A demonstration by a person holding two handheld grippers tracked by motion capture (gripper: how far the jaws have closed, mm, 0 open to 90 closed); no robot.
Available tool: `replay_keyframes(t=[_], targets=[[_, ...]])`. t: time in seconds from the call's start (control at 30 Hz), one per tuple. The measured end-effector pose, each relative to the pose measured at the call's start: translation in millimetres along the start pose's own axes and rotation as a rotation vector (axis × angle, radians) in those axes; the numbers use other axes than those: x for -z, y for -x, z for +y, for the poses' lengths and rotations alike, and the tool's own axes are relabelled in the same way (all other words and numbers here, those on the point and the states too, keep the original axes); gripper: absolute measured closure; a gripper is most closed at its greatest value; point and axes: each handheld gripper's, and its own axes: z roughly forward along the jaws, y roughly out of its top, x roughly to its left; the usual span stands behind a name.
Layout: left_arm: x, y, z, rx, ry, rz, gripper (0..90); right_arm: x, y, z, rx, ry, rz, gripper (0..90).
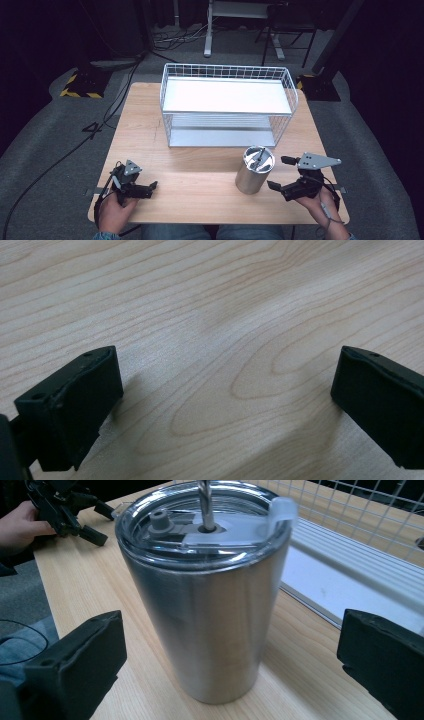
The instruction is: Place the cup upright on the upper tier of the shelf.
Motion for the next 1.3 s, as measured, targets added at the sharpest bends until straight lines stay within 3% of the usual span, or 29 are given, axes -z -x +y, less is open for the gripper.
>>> replay_keyframes(t=[0.33,0.97,1.3], targets=[[0.1,0.3,-0.1,0.004,-0.002,-0.003,0.6,-19.7,-7.6,7.1,0.006,-0.003,0.014,0.0],[0.0,0.3,-0.1,0.004,-0.001,-0.003,0.6,-52.0,-6.2,11.0,-0.011,0.003,0.013,0.0],[0.1,0.3,-0.1,0.004,-0.002,-0.003,0.6,-61.6,-5.2,6.1,0.023,-0.011,0.010,2.7]])
